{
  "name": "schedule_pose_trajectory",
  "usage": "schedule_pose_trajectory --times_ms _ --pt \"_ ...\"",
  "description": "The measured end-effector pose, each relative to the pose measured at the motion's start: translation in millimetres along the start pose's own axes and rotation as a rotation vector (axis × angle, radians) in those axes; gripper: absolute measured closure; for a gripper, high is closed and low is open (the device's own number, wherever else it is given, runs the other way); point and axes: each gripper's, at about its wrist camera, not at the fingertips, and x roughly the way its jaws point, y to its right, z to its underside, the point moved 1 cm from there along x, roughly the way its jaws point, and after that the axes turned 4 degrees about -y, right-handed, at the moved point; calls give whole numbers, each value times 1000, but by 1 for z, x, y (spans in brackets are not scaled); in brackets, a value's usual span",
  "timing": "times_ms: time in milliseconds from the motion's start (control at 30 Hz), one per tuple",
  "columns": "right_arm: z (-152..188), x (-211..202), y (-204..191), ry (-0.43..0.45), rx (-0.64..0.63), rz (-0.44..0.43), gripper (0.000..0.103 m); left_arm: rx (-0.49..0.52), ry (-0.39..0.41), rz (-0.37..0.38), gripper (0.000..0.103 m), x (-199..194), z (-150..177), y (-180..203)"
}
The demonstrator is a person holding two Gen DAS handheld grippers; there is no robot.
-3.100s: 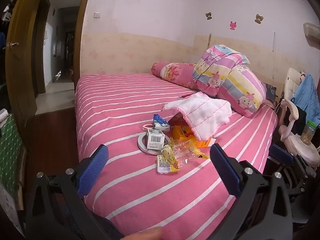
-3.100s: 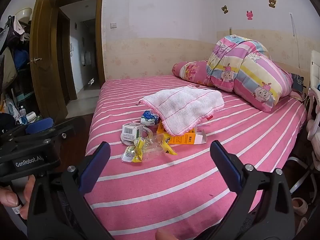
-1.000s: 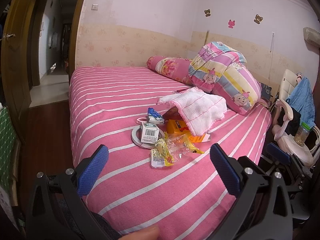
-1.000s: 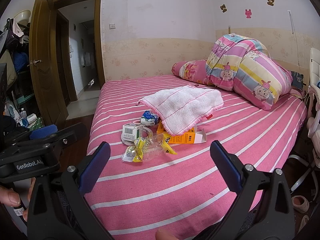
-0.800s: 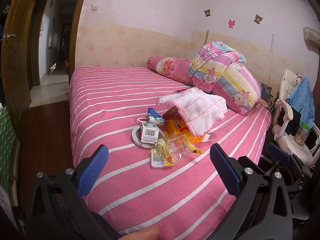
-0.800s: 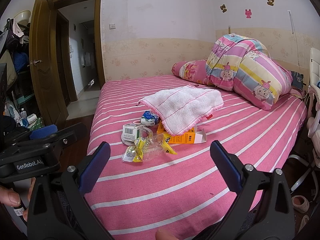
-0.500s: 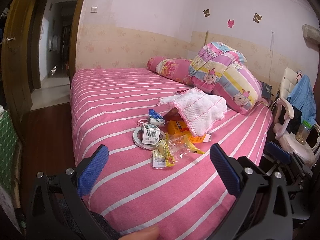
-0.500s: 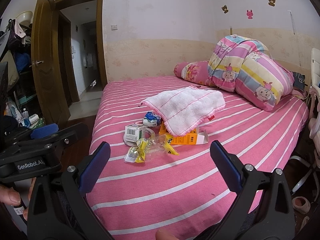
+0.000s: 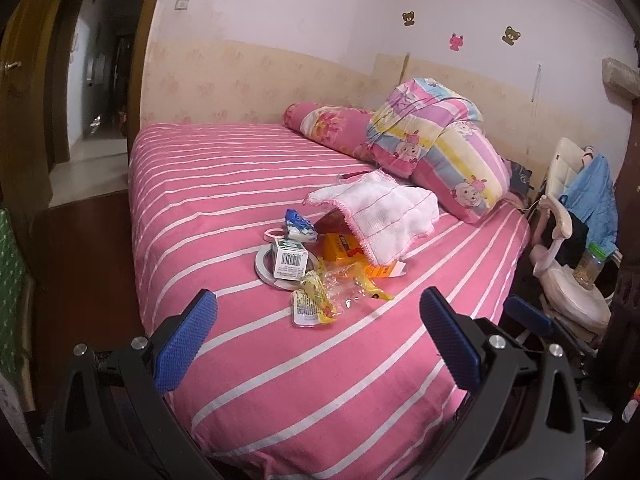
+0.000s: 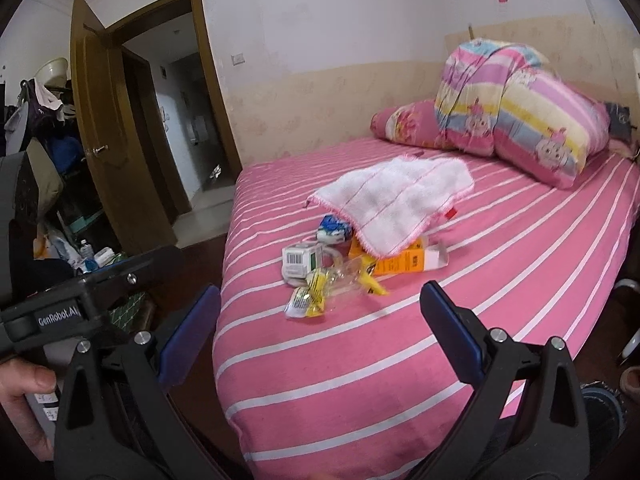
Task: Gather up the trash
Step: 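Grasp the white-green medicine box with left tool while right tool grasps the clear plastic bag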
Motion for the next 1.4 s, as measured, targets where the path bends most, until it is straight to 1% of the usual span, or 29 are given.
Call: schedule_pose_trajectory --times_ms 167,233,300,367,500,633,700,933,1000,1100,1200,1233,1267,1300,1333,1367,1400 --pt "1 12 6 -31 14 -16 5 -15 -14 -1 5 23 9 -9" --pt "1 22 5 -52 -4 -18 5 -25 -63 27 5 43 9 -15" --pt "0 37 6 -94 -5 -29 5 -38 -68 48 5 54 3 -21" --pt "0 48 9 -106 11 -31 5 -28 -85 72 5 68 -4 -25" --pt "-2 87 23 -171 79 -47 5 -25 -99 69 5 98 -14 -33" --pt "-3 127 39 -249 138 -40 5 -39 -132 86 5 128 -22 -44" --pt "-3 143 44 -277 165 -50 5 -38 -139 96 5 142 -28 -46" --pt "-9 178 45 -293 159 -49 5 -10 -191 101 5 190 -41 -42" --pt "-7 185 47 -308 164 -41 10 -10 -212 99 5 204 -43 -41" --pt "-5 193 53 -332 178 -30 24 1 -221 101 5 217 -45 -39" --pt "-1 199 59 -355 193 -25 30 -2 -239 95 5 231 -46 -39" --pt "0 201 60 -364 196 -22 34 -10 -248 96 5 234 -45 -39" --pt "1 203 60 -372 192 -16 38 -17 -262 100 9 237 -44 -40" --pt "2 204 60 -376 187 -10 39 -21 -283 104 16 242 -42 -40" --pt "3 204 61 -372 185 -12 42 -18 -305 105 34 246 -40 -40" --pt "3 204 62 -370 184 -15 49 -12 -327 101 38 249 -38 -40" --pt "3 203 63 -368 183 -15 49 -6 -348 98 39 253 -34 -40"
